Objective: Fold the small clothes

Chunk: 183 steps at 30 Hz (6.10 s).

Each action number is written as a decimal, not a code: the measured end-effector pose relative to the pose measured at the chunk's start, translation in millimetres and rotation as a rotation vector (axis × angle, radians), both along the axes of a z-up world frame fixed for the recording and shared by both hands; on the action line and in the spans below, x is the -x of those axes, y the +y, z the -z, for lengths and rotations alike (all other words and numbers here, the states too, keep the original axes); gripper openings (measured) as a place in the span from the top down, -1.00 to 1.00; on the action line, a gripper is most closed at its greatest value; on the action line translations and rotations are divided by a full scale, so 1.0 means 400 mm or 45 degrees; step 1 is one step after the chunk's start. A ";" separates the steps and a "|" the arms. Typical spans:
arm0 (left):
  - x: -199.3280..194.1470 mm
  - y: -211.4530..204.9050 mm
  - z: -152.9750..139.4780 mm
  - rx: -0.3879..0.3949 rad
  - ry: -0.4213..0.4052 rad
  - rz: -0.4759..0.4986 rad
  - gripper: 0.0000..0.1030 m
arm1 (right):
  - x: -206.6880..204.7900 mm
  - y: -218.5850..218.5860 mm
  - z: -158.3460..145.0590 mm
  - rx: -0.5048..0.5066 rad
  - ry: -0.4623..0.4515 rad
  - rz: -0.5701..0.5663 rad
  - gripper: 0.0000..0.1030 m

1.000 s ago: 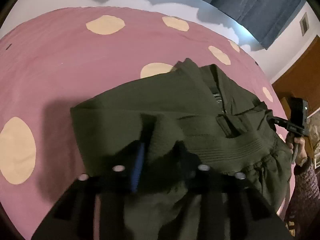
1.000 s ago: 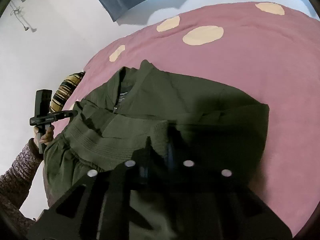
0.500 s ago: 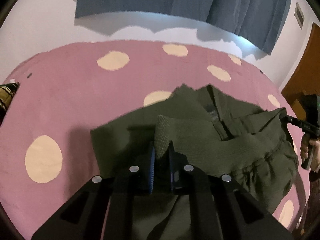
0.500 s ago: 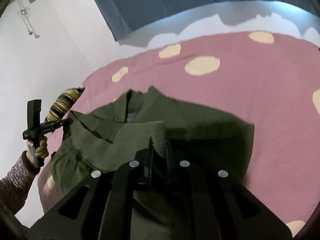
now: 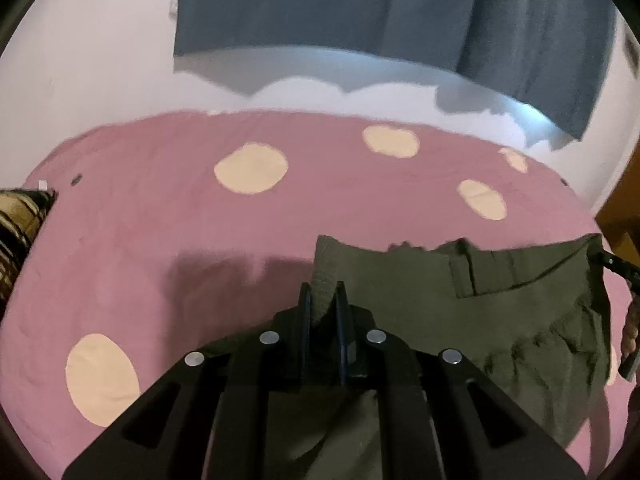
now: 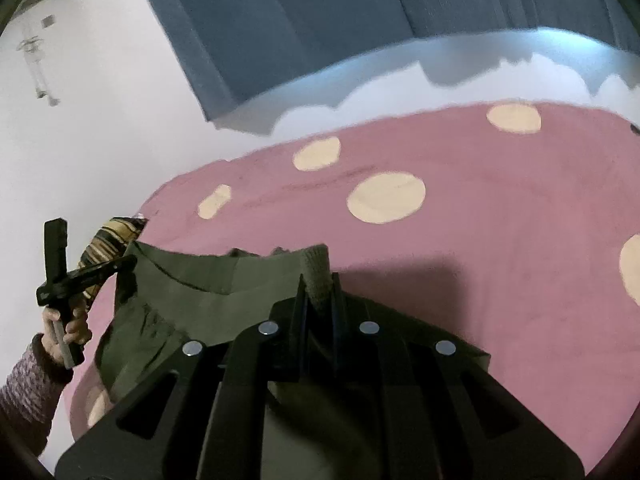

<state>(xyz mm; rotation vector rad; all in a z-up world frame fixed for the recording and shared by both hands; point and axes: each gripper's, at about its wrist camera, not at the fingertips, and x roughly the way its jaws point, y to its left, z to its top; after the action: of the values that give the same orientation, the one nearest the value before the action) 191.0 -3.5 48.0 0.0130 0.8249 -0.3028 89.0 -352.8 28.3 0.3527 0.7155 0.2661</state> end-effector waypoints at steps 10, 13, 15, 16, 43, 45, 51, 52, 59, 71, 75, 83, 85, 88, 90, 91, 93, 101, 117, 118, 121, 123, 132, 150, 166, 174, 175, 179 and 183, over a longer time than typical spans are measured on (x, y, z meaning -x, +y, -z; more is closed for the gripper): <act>-0.078 0.018 0.162 -0.002 0.131 -0.077 0.77 | -0.117 -0.029 0.197 -0.079 0.249 0.054 0.84; -0.092 0.027 0.198 0.018 0.150 -0.090 0.76 | -0.128 -0.041 0.238 -0.137 0.288 0.065 0.84; -0.093 0.033 0.211 0.042 0.143 -0.101 0.74 | -0.131 -0.046 0.256 -0.168 0.291 0.072 0.84; -0.091 0.032 0.217 0.042 0.135 -0.105 0.74 | -0.131 -0.050 0.260 -0.186 0.292 0.074 0.83; 0.425 0.398 0.192 0.619 0.271 -0.220 -0.56 | 0.415 -0.212 0.257 -0.586 0.320 0.227 -0.36; 0.438 0.393 0.219 0.682 0.320 -0.208 -0.56 | 0.422 -0.186 0.268 -0.585 0.312 0.192 -0.36; 0.418 0.327 0.226 0.675 0.322 -0.131 -0.52 | 0.396 -0.121 0.265 -0.522 0.307 0.123 -0.10; 0.407 0.316 0.228 0.659 0.324 -0.135 -0.38 | 0.394 -0.117 0.266 -0.493 0.311 0.125 0.00; 0.365 0.291 0.251 0.501 0.380 -0.241 0.40 | 0.391 -0.128 0.297 -0.449 0.318 0.141 0.65; 0.406 0.296 0.242 0.369 0.285 -0.132 0.39 | 0.402 -0.152 0.309 -0.494 0.294 0.098 0.57; 0.447 0.343 0.226 0.415 0.260 -0.048 0.18 | 0.411 -0.166 0.292 -0.521 0.302 0.040 0.06; 0.398 0.393 0.130 0.453 0.103 -0.013 -0.48 | 0.320 -0.209 0.214 -0.459 0.247 0.023 -0.37; 0.332 0.363 0.133 0.441 0.129 0.012 -0.48 | 0.269 -0.215 0.217 -0.482 0.254 0.027 -0.38; 0.238 0.297 0.145 0.380 0.164 0.076 -0.48 | 0.179 -0.218 0.233 -0.493 0.289 0.034 -0.39; 0.180 0.257 0.157 0.328 0.183 0.099 -0.48 | 0.131 -0.216 0.248 -0.524 0.314 0.038 -0.42; 0.161 0.247 0.163 0.321 0.200 0.104 -0.48 | 0.113 -0.214 0.256 -0.536 0.330 0.039 -0.42; 0.124 0.228 0.174 0.331 0.245 0.123 -0.48 | 0.092 -0.208 0.258 -0.520 0.335 0.033 -0.42; 0.068 0.181 0.206 0.196 0.346 0.136 -0.19 | 0.071 -0.186 0.262 -0.378 0.381 -0.023 0.33; 0.079 0.169 0.212 0.076 0.305 0.100 -0.03 | 0.087 -0.199 0.272 -0.433 0.395 0.034 0.36; 0.080 0.168 0.211 0.077 0.307 0.099 -0.04 | 0.094 -0.206 0.266 -0.425 0.395 0.058 0.31; 0.080 0.165 0.211 0.081 0.310 0.100 -0.06 | 0.104 -0.210 0.236 -0.375 0.400 0.148 0.16; 0.080 0.165 0.211 0.082 0.310 0.100 -0.07 | 0.113 -0.194 0.193 -0.275 0.382 0.231 0.16; 0.081 0.163 0.210 0.085 0.314 0.096 -0.08 | 0.103 0.069 0.006 -0.475 0.205 0.012 -0.06; 0.076 0.162 0.218 0.068 0.323 0.101 -0.13 | -0.157 0.353 0.252 -0.443 0.603 -0.022 -0.04; 0.078 0.154 0.213 0.048 0.323 0.092 -0.19 | -0.049 0.354 0.168 -0.409 0.460 -0.017 -0.16; 0.077 0.151 0.211 0.041 0.327 0.089 -0.20 | 0.057 0.369 0.182 -0.429 0.463 -0.019 -0.19; 0.077 0.150 0.211 0.040 0.328 0.088 -0.20 | 0.054 0.374 0.195 -0.415 0.487 -0.019 -0.19; 0.074 0.147 0.215 0.031 0.336 0.084 -0.21 | 0.045 0.394 0.246 -0.374 0.493 -0.008 -0.20; 0.073 0.144 0.213 0.022 0.335 0.085 -0.24 | 0.050 0.402 0.240 -0.342 0.471 -0.004 -0.20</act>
<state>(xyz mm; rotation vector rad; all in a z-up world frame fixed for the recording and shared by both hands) 161.9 54.2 -37.2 -0.0156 1.0842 -0.3793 68.8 -191.9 -67.8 0.6671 1.0475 0.3047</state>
